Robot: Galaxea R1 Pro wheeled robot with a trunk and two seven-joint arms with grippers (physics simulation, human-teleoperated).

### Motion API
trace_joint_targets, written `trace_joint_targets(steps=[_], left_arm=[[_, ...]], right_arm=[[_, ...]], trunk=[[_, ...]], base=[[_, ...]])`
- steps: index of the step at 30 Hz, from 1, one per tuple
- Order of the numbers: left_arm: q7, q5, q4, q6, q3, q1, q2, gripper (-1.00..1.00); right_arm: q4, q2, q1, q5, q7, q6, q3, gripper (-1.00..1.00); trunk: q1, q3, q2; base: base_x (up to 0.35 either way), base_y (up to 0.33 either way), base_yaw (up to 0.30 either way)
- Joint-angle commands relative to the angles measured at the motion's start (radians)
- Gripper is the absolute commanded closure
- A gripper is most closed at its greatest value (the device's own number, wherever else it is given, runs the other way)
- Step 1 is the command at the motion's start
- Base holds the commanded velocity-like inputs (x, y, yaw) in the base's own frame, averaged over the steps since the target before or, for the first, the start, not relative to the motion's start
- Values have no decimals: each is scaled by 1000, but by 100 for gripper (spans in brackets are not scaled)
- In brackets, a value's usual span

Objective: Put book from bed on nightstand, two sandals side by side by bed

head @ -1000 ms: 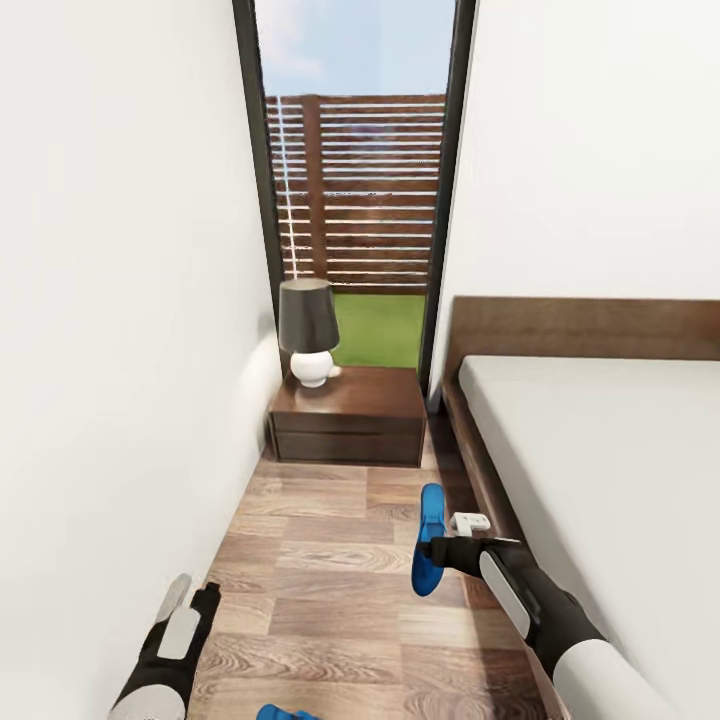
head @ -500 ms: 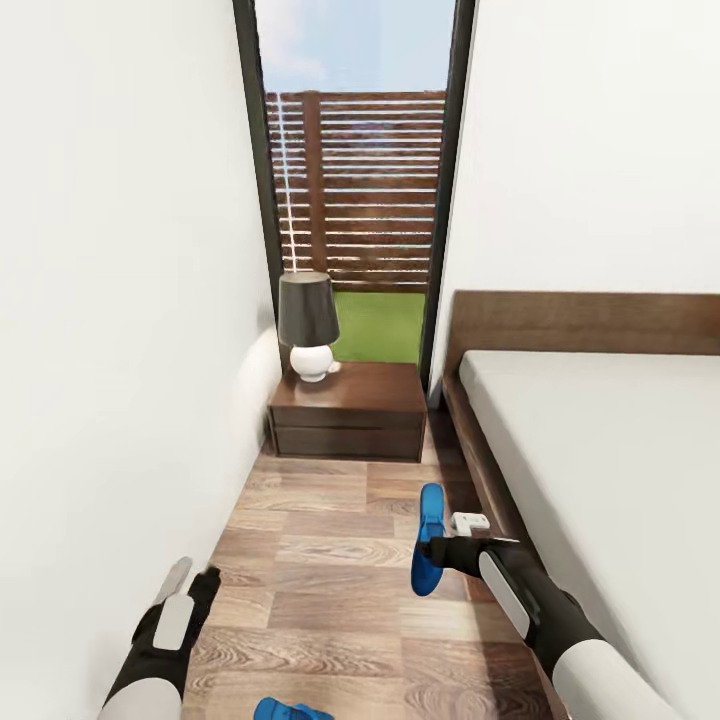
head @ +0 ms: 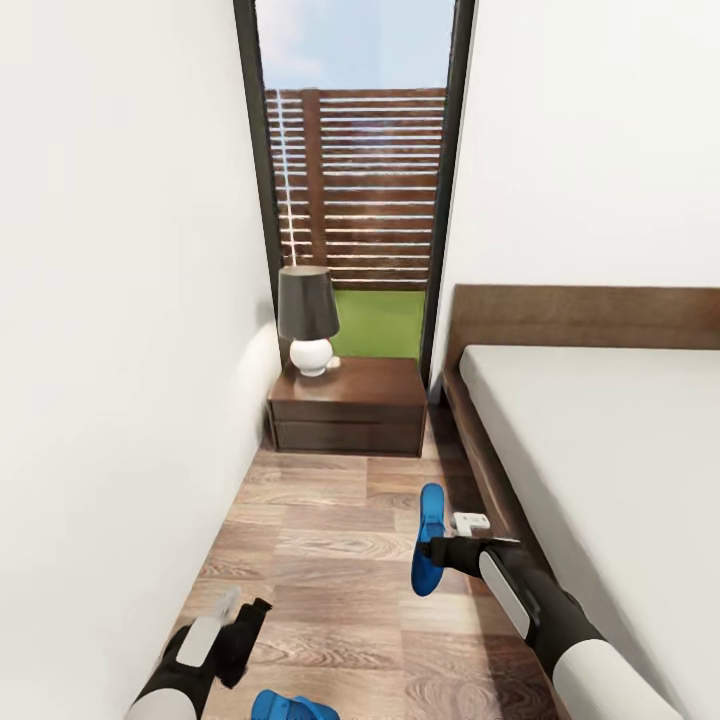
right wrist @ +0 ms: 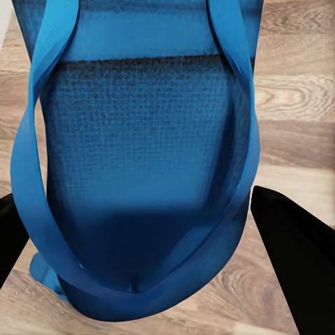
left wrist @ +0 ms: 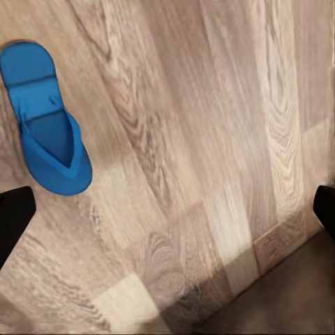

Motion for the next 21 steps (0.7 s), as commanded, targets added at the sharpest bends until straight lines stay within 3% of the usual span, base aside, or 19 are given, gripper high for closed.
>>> trace_joint_targets(steps=[1,5,12,17,21], left_arm=[[-11,11,-1,34,4,-1,-1,-100],[-76,10,48,76,3,-1,-1,-100],[-104,10,72,63,4,-1,-1,-100],[-106,9,151,-79,4,-1,-1,-100],[-103,8,274,-314,3,-1,-1,-100]], right_arm=[[-1,-1,-1,0,1,4,2,100],[-1,0,-1,0,1,4,2,100],[-1,0,-1,-1,1,4,2,100],[-1,0,-1,0,1,4,2,100],[-1,0,-1,0,1,4,2,100]], trunk=[[4,-4,-8],[19,-17,-36],[46,-39,-85],[65,-54,-120],[80,-67,-148]], base=[[0,0,0],[0,0,0],[0,0,0],[0,0,0],[0,0,0]])
